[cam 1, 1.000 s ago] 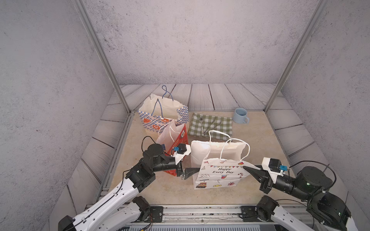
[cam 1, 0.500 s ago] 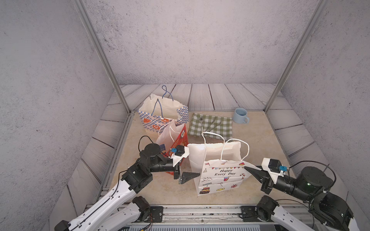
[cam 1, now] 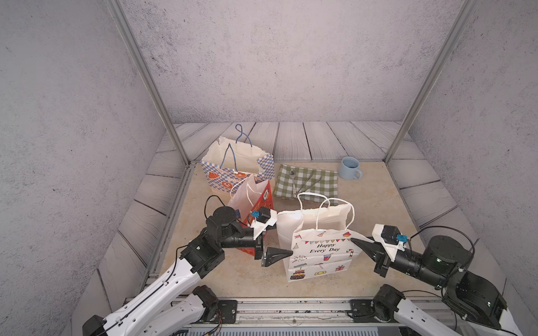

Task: Put away the paper bag
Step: Press the paper bag at the center of the board.

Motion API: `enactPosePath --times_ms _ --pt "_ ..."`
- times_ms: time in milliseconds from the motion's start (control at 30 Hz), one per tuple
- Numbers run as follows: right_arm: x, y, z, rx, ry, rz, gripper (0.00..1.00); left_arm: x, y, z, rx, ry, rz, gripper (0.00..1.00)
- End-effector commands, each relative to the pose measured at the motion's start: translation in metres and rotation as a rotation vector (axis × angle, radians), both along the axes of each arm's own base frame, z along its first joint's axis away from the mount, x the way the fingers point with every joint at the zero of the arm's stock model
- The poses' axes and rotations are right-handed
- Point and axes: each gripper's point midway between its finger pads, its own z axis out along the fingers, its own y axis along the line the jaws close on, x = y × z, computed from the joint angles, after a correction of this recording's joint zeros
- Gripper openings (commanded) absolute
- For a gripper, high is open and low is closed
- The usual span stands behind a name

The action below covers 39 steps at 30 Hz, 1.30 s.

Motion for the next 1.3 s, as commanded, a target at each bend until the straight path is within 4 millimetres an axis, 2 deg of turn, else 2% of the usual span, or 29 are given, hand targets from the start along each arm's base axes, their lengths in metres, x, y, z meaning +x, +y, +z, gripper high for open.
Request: enactPosePath --times_ms 0,267,633,900,1267 --pt "0.006 -0.001 0.016 0.049 -0.030 -0.035 0.00 -0.005 0.001 0.017 -0.034 -0.015 -0.027 0.99" --pt "0.018 0.014 0.013 0.083 0.025 -0.032 0.00 0.008 -0.003 0.015 -0.021 -0.036 0.022 0.99" --pt "0.031 0.026 0.008 0.075 0.050 -0.037 0.00 0.020 -0.010 0.016 0.001 -0.067 0.044 0.84" --pt "0.035 0.028 -0.003 0.049 0.072 -0.043 0.00 0.025 -0.010 0.022 -0.013 -0.105 0.069 0.63" --pt "0.036 0.035 -0.010 0.042 0.112 -0.025 0.00 0.019 -0.012 0.028 -0.040 -0.098 0.030 0.43"
